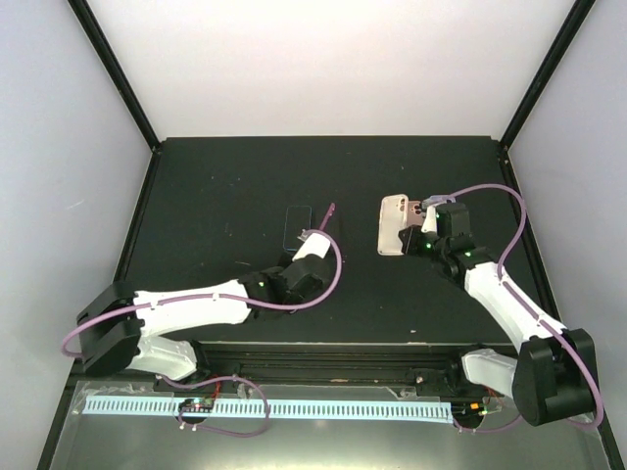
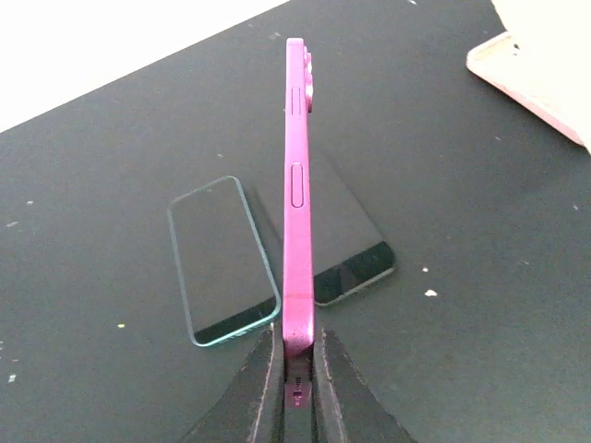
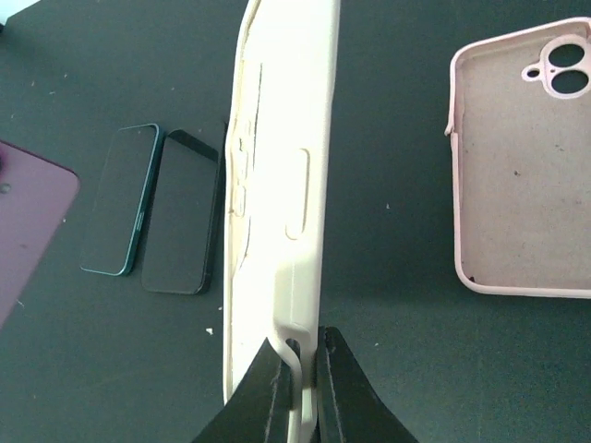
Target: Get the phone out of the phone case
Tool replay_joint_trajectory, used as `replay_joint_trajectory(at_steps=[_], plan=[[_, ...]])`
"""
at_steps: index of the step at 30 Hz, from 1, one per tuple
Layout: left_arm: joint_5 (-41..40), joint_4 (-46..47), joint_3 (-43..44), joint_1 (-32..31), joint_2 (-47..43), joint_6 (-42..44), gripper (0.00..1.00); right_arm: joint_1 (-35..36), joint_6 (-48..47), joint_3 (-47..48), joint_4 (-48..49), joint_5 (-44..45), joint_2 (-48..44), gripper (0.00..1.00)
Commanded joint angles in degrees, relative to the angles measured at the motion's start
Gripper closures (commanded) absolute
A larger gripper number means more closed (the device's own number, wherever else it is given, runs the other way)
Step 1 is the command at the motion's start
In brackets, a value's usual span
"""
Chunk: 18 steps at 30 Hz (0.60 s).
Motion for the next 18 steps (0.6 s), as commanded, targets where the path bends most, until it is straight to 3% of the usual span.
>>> replay_joint_trajectory(at_steps=[1, 7, 11, 15, 18], plan=[[-4.3, -2.6, 0.3, 2.6, -4.7, -0.2, 0.98, -0.2, -4.0, 1.3, 1.6, -1.7, -2.5, 0.99], [-9.4, -13.0, 3.2, 10.1, -4.1, 0.3, 0.98, -0.3, -7.9, 0.2, 3.6, -11.8, -5.7, 0.99], [-10.6, -20.7, 7.9, 15.9, 0.5, 1.8, 0.99, -0.3, -8.3, 0.2, 3.8, -13.8, -6.4, 0.99], [-11.5, -20.3, 8.3, 16.9, 2.0, 3.6, 0.98, -0.3, -9.0, 1.1, 2.9, -13.8, -6.4, 0.99], [-11.7, -12.9, 4.5, 17.1, 0.5, 8.9, 0.98, -0.4, -9.2, 1.4, 2.5, -14.1, -6.7, 0.99]])
